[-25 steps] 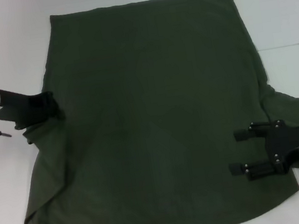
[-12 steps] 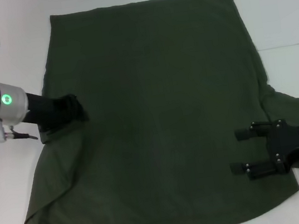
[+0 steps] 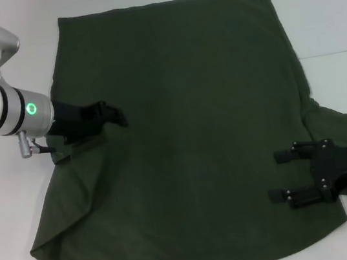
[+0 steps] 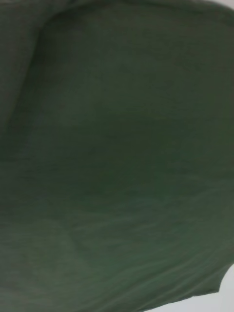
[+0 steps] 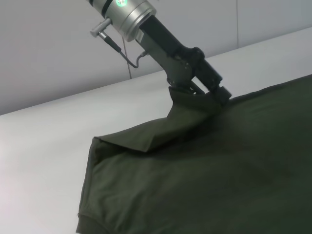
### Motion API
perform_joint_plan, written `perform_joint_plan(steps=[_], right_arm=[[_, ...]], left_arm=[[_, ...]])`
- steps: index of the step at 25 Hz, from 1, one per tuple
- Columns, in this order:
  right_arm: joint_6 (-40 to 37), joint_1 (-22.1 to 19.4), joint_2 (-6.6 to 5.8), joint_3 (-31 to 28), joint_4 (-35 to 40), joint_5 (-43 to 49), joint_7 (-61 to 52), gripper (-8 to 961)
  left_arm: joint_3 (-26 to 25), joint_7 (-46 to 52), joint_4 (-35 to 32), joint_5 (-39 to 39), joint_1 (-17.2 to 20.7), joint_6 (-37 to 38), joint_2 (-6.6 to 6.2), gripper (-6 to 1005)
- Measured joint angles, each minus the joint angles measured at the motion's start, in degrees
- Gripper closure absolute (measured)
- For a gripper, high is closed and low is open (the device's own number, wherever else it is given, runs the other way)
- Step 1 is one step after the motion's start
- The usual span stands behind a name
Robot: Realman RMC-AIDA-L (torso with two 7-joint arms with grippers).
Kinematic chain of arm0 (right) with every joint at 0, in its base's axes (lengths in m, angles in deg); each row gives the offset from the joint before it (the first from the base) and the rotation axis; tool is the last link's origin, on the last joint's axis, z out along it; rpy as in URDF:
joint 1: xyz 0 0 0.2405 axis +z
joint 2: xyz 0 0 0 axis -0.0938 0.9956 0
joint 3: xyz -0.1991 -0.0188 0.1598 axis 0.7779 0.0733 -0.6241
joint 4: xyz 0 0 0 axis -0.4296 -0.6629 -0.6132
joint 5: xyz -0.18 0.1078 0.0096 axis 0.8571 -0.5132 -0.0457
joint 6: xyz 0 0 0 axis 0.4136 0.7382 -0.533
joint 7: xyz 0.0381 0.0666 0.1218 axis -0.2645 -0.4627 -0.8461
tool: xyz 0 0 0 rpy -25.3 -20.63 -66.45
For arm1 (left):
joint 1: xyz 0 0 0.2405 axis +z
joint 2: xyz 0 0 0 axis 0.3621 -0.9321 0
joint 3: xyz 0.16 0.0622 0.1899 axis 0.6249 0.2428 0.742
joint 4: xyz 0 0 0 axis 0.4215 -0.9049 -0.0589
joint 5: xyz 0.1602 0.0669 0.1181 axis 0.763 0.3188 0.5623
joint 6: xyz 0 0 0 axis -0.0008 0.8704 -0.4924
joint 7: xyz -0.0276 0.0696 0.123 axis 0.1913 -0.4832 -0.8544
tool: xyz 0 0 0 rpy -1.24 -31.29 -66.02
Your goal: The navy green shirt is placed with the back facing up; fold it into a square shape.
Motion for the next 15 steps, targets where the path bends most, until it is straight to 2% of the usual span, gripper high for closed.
perform_joint_plan(steps=[1,7,12,15], right_arm=[[0.00,0.00,0.00,0.00,0.00,0.00,0.00,14],[0.02,0.00,0.00,0.00,-0.07,0.00,0.29,16],[0.11,0.00,-0.01,0.00,-0.09,0.00,0.33,19],[0.20,0.00,-0.01,0.00,-0.09,0.00,0.34,20]], left_arm=[[0.21,0.21,0.01,0.00,-0.19,-0.35,0.06,492],[0.44,0.40,0.09,0.08,-0.57,-0.70,0.17,276],[1.93,0.67,0.09,0.22,-0.49,-0.98,0.19,185],[2.68,0.39,0.08,-0.38,-0.47,-0.68,0.46,186]])
